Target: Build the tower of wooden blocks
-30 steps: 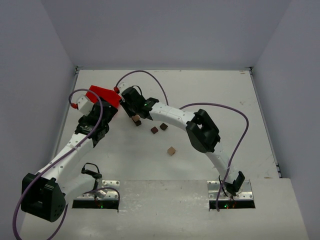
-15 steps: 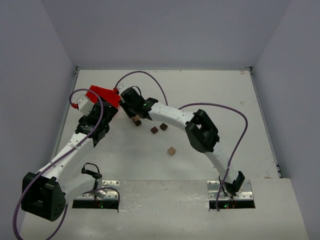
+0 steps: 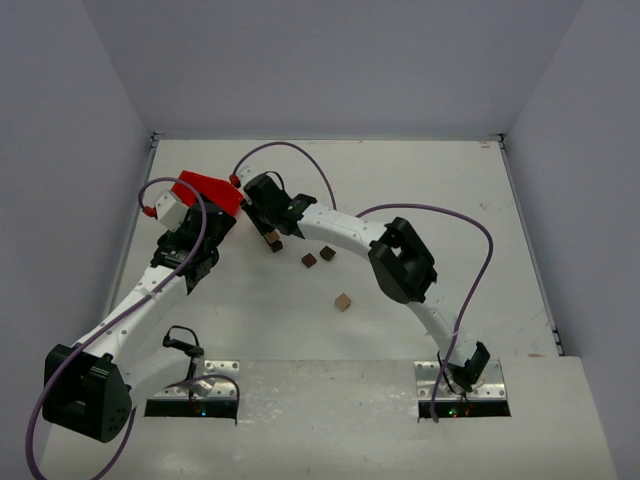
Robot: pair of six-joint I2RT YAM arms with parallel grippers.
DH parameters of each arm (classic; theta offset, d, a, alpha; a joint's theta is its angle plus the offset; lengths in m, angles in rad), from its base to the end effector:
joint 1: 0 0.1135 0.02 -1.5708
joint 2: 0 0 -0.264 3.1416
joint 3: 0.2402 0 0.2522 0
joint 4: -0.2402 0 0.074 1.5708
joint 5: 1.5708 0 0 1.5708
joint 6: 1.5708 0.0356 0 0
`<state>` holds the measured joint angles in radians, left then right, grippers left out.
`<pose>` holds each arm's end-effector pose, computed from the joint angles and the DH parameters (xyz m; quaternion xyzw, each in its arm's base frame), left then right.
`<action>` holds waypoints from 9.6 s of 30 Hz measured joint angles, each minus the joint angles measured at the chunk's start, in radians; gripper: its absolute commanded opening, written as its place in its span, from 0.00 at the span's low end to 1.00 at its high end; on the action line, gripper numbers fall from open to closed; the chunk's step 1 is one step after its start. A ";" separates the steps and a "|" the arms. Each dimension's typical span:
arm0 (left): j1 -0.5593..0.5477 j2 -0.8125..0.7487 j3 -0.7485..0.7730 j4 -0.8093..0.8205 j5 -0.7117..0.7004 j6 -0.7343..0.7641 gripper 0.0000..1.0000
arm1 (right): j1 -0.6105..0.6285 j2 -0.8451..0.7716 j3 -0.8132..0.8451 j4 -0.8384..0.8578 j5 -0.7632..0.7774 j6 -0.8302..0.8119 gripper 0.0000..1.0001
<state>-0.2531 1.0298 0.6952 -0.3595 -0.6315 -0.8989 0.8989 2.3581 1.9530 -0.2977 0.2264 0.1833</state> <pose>0.2125 -0.0333 0.2503 -0.3981 0.7744 0.0160 0.4915 0.3416 0.4167 0.1882 -0.2712 0.8610 0.1274 0.4109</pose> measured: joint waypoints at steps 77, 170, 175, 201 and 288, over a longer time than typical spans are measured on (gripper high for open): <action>0.000 0.013 0.000 0.002 0.008 0.000 1.00 | -0.001 0.022 0.015 -0.021 0.038 -0.005 0.70; 0.000 0.007 0.000 0.013 0.016 0.001 1.00 | -0.001 0.057 0.066 -0.040 -0.003 -0.045 0.73; 0.000 0.002 0.000 0.013 0.016 0.001 1.00 | -0.001 0.056 0.058 -0.043 -0.008 -0.028 0.73; 0.000 0.002 0.000 0.016 0.023 0.004 1.00 | 0.000 0.053 0.055 -0.039 -0.029 -0.022 0.70; 0.000 -0.022 -0.008 -0.004 0.039 0.005 1.00 | 0.004 -0.380 -0.730 0.086 -0.092 0.114 0.99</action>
<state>-0.2531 1.0082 0.6877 -0.3637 -0.5930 -0.8940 0.9028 1.9778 1.2228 -0.2113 0.1340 0.2973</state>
